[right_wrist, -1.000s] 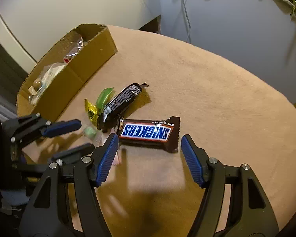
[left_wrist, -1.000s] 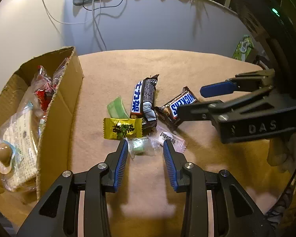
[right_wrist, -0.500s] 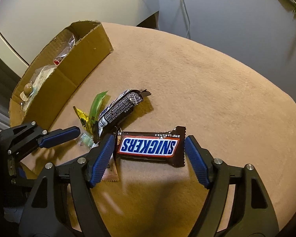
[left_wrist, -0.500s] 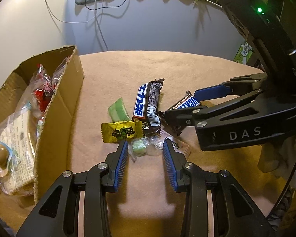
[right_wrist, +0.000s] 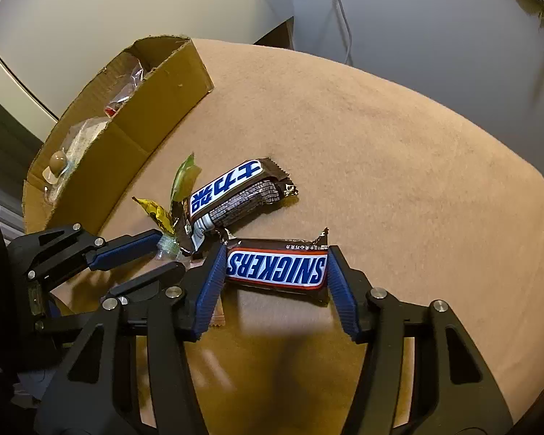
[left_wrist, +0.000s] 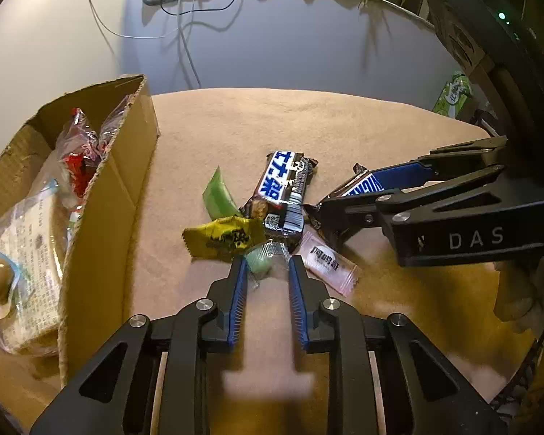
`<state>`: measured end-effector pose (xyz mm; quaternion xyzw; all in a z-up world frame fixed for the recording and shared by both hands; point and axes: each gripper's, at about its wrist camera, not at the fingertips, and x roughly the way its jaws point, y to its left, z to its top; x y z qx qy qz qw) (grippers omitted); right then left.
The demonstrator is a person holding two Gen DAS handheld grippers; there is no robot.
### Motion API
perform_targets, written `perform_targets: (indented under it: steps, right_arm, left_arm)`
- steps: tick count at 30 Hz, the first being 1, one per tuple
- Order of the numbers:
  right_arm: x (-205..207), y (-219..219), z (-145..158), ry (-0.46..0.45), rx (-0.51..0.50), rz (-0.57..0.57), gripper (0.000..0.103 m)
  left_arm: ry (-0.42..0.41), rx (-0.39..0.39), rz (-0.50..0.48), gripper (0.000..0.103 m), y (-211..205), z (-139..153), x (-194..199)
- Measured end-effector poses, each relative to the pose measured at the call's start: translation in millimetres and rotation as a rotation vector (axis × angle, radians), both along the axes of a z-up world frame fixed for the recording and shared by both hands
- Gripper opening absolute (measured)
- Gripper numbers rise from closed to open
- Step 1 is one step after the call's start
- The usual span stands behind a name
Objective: Organize snacks
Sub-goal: 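Return both tools to the table and close the right tool on the Snickers bar, then carry the Snickers bar with the right tool into the box and release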
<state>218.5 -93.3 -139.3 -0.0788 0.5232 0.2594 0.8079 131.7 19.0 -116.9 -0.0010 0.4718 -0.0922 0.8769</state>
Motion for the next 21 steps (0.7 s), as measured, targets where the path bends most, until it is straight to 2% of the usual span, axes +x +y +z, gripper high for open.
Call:
perform_targets:
  steps: [14, 21]
  right_arm:
    - [-13, -23, 7, -0.008, 0.020, -0.052, 0.055]
    - [-18, -29, 17, -0.026, 0.053, -0.066, 0.055]
  left_arm:
    - [-0.008, -0.029, 0.006, 0.014, 8, 3, -5]
    - [-0.043, -0.055, 0.013, 0.014, 17, 19, -13]
